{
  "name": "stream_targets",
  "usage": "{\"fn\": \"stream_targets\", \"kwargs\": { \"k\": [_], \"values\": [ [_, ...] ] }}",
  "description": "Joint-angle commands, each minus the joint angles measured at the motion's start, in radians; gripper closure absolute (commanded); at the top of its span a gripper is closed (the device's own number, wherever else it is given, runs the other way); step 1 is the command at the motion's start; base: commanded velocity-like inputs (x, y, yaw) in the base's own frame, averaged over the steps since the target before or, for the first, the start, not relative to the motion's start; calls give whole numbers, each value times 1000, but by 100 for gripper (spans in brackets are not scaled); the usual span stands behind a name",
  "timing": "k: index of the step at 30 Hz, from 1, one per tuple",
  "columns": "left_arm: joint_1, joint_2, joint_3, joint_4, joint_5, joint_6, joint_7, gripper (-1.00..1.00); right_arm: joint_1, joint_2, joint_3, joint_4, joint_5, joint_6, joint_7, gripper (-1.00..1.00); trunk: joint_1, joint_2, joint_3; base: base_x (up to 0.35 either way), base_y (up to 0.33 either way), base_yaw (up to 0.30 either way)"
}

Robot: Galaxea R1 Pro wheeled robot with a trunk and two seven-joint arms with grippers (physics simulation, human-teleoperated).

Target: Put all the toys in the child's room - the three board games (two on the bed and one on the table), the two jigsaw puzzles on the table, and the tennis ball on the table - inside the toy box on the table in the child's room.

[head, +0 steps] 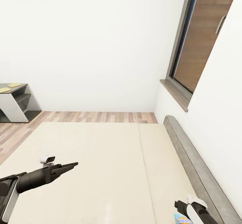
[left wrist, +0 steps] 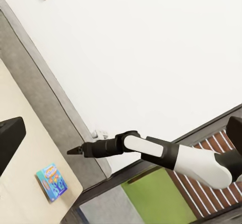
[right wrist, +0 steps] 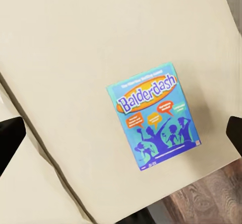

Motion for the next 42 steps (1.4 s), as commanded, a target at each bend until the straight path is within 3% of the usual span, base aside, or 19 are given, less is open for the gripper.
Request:
{"fn": "stream_targets", "kwargs": {
  "k": [1,24,31,42],
  "values": [
    [-1,0,0,0,-1,11,-4,-100,0,-2,5,-1,-9,3,-8,-100,1,-2,-4,0,0,0],
    [-1,0,0,0,-3,10,-4,-100,-9,-5,4,2,-11,15,13,-100,1,-2,-42,0,0,0],
    [-1,1,0,1,-5,9,-4,-100,-103,-37,4,9,-14,107,56,-100,1,-2,-53,0,0,0],
    [-1,-4,-2,1,-3,9,-4,-100,-128,-75,3,59,-10,117,90,-100,1,-2,-71,0,0,0]
  ]
}}
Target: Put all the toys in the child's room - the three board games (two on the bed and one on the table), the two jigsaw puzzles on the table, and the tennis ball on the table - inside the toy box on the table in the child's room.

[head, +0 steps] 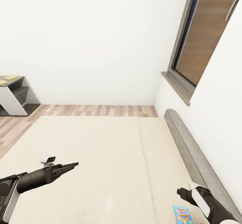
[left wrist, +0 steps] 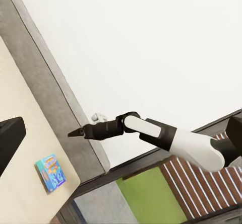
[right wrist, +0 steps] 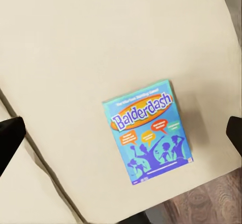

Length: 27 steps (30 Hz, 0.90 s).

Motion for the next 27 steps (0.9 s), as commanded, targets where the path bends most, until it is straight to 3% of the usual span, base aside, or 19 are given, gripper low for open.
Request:
{"fn": "stream_targets", "kwargs": {
  "k": [1,20,27],
  "values": [
    [-1,0,0,0,-1,11,-4,-100,-1,-3,4,-1,-11,3,-9,-100,1,-2,-4,0,0,0],
    [-1,2,0,0,-1,11,-4,-100,-2,-13,5,3,-11,3,0,-100,1,-2,-35,0,0,0],
    [-1,2,0,0,-1,11,-4,-100,-2,-15,4,3,-13,2,93,-100,1,-2,-46,0,0,0]
  ]
}}
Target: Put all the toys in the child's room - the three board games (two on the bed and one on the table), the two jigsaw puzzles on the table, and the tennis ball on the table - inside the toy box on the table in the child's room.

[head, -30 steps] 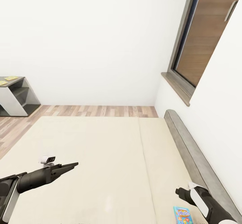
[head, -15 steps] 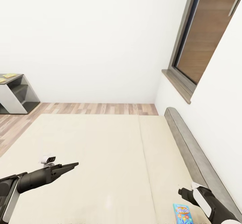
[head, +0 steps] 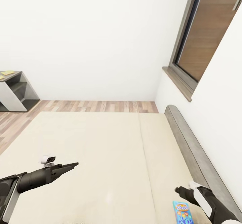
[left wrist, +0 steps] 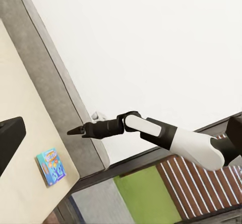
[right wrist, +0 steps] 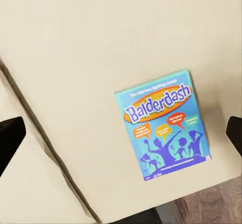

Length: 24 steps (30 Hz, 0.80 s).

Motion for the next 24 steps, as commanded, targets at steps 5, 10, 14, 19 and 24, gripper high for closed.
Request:
{"fn": "stream_targets", "kwargs": {
  "k": [5,10,14,19,24],
  "values": [
    [-1,0,0,0,0,11,-4,-100,0,-2,4,-2,-11,1,39,-100,1,-2,-10,0,0,-7],
    [-1,0,0,0,-1,11,-4,-100,0,-2,4,-2,-10,-1,50,-100,1,-2,-18,0,0,-50],
    [-1,0,0,0,-1,11,-4,-100,0,-1,4,-2,-11,-2,52,-100,1,-2,-25,0,0,-65],
    [-1,-2,-1,-1,-1,11,-4,-100,0,-2,4,-1,-11,-2,52,-100,1,-2,-33,0,0,-68],
    [-1,-6,-6,-14,0,10,-4,-100,0,-2,3,-1,-12,-2,52,-100,1,-2,-41,0,0,-69]
  ]
}}
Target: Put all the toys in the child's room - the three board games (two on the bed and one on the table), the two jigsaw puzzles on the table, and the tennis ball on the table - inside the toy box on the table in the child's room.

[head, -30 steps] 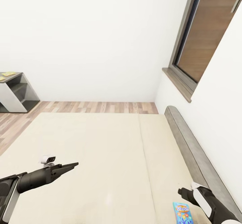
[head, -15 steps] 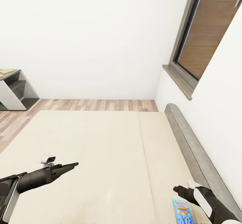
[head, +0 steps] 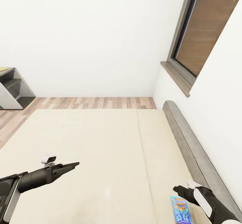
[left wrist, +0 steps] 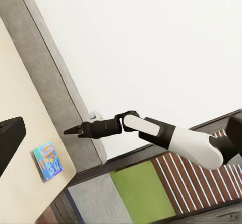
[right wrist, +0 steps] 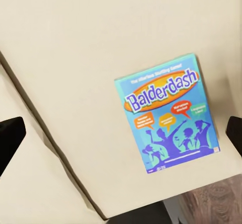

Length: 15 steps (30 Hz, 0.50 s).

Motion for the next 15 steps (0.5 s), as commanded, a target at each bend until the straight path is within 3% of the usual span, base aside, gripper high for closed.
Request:
{"fn": "stream_targets", "kwargs": {
  "k": [1,5,6,10,12,15],
  "values": [
    [0,0,-2,-2,-1,10,-4,-100,0,-1,4,-2,-9,3,-6,-100,0,-2,-3,0,0,-69],
    [-6,-9,-47,-8,0,14,-4,-100,0,0,3,-2,-9,4,-6,-100,0,-2,-10,0,0,-69],
    [-11,-21,-79,-9,0,19,-4,-100,0,0,3,-2,-9,4,-6,-100,0,-2,-12,0,0,-69],
    [-37,-73,-149,-15,-2,55,-4,-100,0,-2,3,-2,-9,5,-6,-100,0,-2,-18,0,0,-69],
    [-71,-94,-165,-16,-3,83,-4,-100,0,-4,2,-2,-9,5,-6,-100,0,-2,-22,0,0,-69],
    [-174,-140,-186,-17,-4,122,18,-100,0,-17,1,-2,-9,5,-6,-100,0,-2,-26,0,0,-69]
  ]
}}
